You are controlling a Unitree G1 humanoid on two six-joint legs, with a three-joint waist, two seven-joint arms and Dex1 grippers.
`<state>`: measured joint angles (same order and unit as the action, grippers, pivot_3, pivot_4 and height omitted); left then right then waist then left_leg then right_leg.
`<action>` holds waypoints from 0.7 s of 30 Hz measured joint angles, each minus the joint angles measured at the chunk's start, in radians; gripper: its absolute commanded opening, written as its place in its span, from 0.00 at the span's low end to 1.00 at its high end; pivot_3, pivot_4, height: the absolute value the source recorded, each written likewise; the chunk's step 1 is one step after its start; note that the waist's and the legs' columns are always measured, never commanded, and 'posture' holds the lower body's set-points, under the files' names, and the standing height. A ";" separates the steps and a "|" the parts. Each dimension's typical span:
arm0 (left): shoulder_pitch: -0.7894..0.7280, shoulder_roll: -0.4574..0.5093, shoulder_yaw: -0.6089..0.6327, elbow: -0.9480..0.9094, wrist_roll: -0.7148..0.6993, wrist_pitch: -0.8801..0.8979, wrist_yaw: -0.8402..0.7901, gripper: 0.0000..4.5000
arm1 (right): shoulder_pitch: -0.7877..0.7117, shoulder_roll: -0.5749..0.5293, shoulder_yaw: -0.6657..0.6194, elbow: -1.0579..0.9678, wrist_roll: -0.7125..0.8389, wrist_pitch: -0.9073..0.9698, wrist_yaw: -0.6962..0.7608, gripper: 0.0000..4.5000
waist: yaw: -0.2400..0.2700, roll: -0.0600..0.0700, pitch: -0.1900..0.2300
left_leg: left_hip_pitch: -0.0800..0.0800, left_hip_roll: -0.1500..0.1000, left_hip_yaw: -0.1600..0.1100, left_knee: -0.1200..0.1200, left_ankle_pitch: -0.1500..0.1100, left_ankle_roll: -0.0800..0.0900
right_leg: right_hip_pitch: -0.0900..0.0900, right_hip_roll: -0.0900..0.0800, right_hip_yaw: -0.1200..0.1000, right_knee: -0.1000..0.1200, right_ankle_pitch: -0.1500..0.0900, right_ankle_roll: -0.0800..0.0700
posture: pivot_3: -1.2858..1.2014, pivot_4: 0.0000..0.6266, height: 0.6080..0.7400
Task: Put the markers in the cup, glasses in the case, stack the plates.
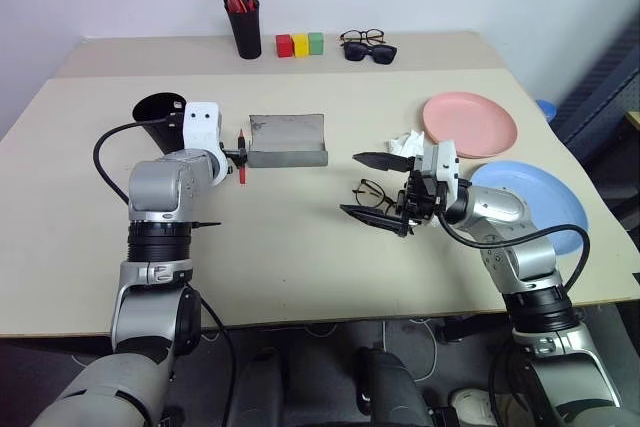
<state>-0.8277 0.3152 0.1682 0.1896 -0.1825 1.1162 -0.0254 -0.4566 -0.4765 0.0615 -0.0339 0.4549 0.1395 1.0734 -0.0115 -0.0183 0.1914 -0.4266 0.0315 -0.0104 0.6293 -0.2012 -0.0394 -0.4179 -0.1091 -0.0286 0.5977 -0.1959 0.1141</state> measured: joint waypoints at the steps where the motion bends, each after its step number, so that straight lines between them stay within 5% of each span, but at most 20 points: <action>1: 0.000 0.000 0.000 0.000 0.001 -0.006 0.002 0.58 | 0.004 0.000 0.000 -0.004 0.000 0.000 -0.003 1.00 | 0.000 0.000 0.000 | 0.000 0.000 0.000 0.000 0.000 0.000 | 0.000 0.000 0.000 0.000 0.000 0.000 | 0.52 0.24 1.00; 3: 0.000 -0.002 0.000 0.000 0.006 -0.010 0.005 0.36 | 0.006 -0.001 0.000 -0.007 0.000 0.001 -0.008 1.00 | 0.001 0.000 0.000 | 0.000 0.000 0.000 0.000 0.000 0.000 | 0.000 0.000 0.000 0.000 0.000 0.000 | 0.52 0.24 1.00; 13: -0.010 -0.024 -0.002 0.017 0.021 -0.017 0.006 0.36 | 0.017 -0.003 0.000 -0.022 0.001 0.008 -0.022 1.00 | 0.001 0.000 0.000 | 0.000 0.000 0.000 0.000 0.000 0.000 | 0.000 0.000 0.000 0.000 0.000 0.000 | 0.52 0.24 1.00; 21: -0.087 -0.054 0.001 0.233 0.047 -0.087 0.034 0.36 | 0.028 -0.003 -0.001 -0.037 0.001 0.017 -0.029 1.00 | 0.002 0.000 0.000 | 0.000 0.000 0.000 0.000 0.000 0.000 | 0.000 0.000 0.000 0.000 0.000 0.000 | 0.52 0.24 1.00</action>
<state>-0.9149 0.2610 0.1695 0.4223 -0.1356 1.0289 0.0083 -0.4284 -0.4795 0.0608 -0.0707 0.4563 0.1569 1.0445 -0.0098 -0.0183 0.1914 -0.4267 0.0315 -0.0103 0.6295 -0.2012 -0.0394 -0.4178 -0.1091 -0.0286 0.5976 -0.1957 0.1145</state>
